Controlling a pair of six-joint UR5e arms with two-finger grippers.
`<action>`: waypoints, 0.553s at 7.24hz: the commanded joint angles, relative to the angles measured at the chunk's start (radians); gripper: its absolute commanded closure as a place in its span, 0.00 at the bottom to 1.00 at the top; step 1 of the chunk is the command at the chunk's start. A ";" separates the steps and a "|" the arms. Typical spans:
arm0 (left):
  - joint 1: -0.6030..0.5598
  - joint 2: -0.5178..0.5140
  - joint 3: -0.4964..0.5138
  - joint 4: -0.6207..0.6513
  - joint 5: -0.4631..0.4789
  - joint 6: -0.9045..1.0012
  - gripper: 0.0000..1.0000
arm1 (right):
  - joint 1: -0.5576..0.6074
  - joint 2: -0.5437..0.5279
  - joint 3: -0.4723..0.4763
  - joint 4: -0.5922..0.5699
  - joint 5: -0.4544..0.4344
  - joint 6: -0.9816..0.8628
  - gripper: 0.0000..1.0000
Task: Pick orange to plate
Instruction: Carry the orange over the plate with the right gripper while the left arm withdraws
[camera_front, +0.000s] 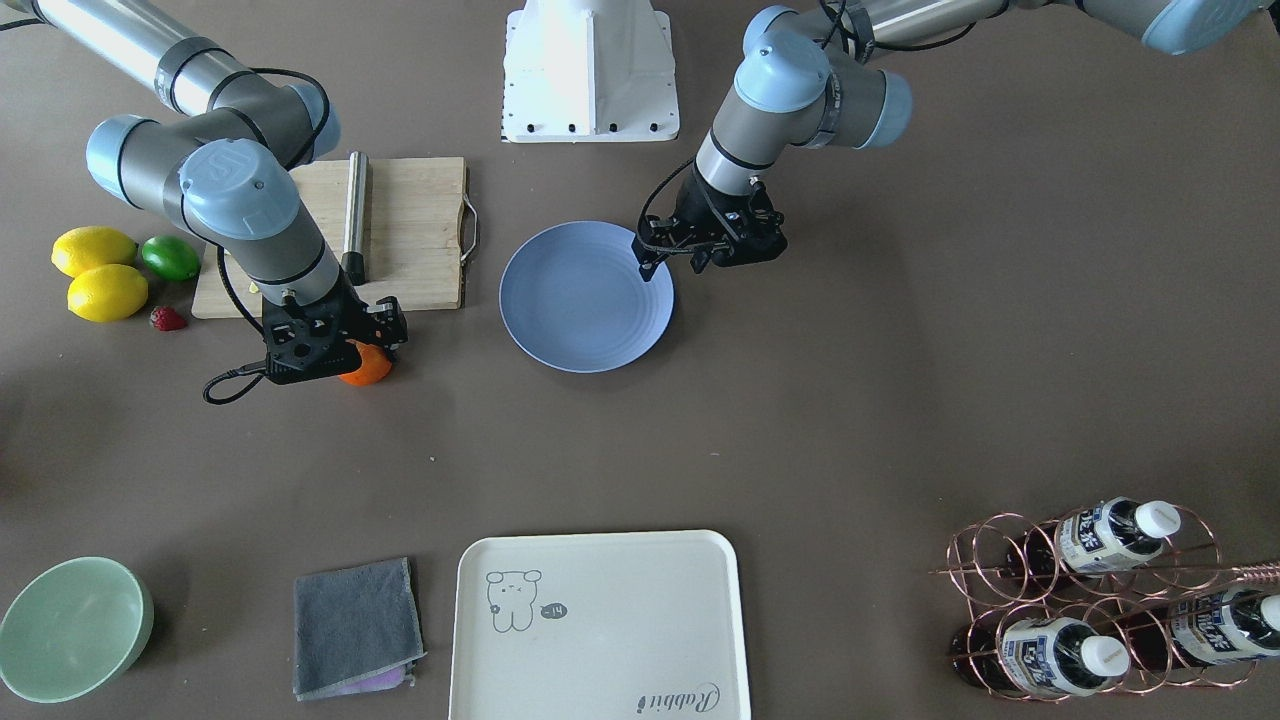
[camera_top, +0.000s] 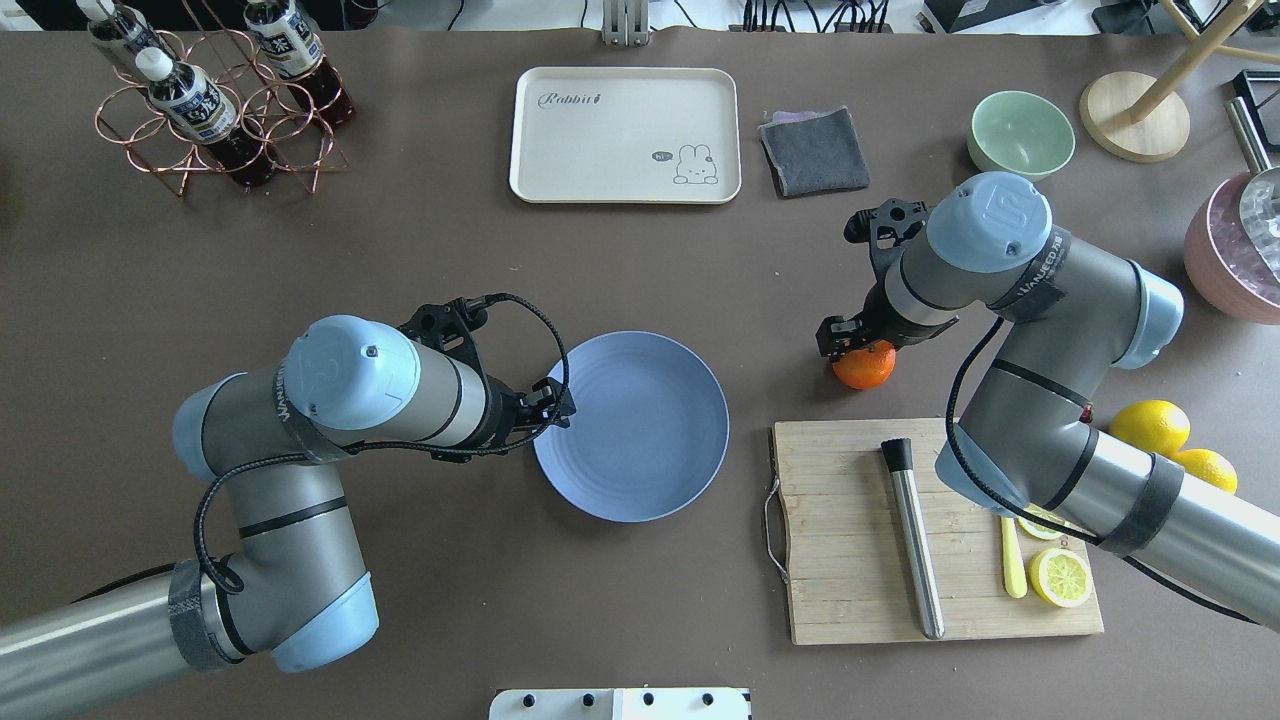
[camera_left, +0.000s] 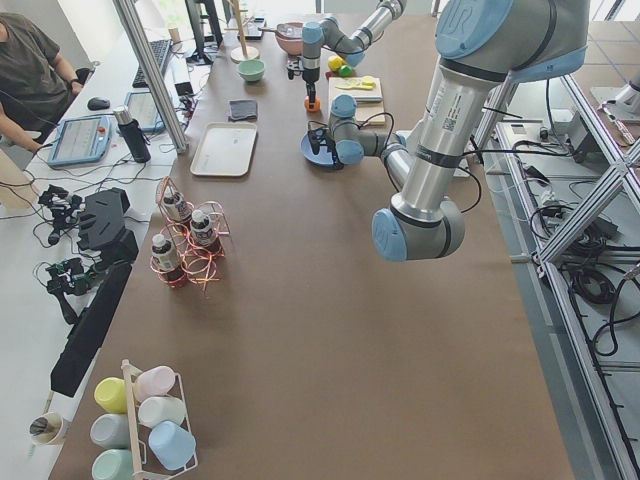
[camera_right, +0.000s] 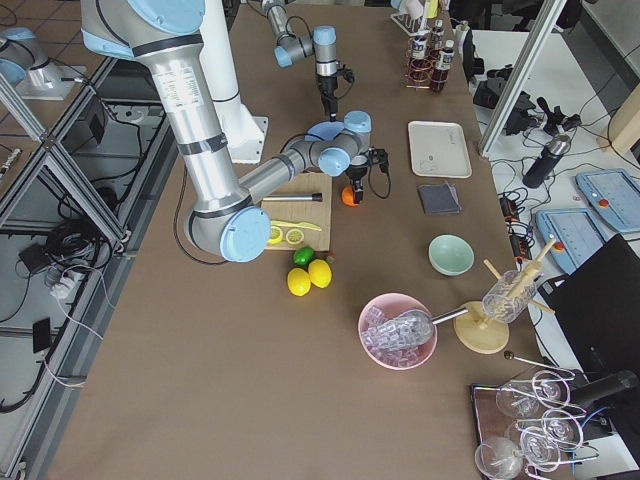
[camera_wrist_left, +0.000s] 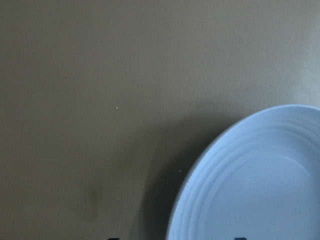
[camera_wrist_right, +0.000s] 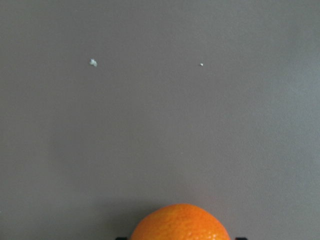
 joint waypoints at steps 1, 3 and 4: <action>-0.047 0.014 -0.041 0.003 -0.033 0.031 0.12 | 0.032 0.064 0.055 -0.060 0.078 0.028 1.00; -0.152 0.055 -0.060 0.006 -0.140 0.137 0.12 | -0.013 0.214 0.043 -0.122 0.069 0.181 1.00; -0.212 0.097 -0.064 0.006 -0.198 0.242 0.12 | -0.074 0.297 -0.003 -0.129 0.020 0.274 1.00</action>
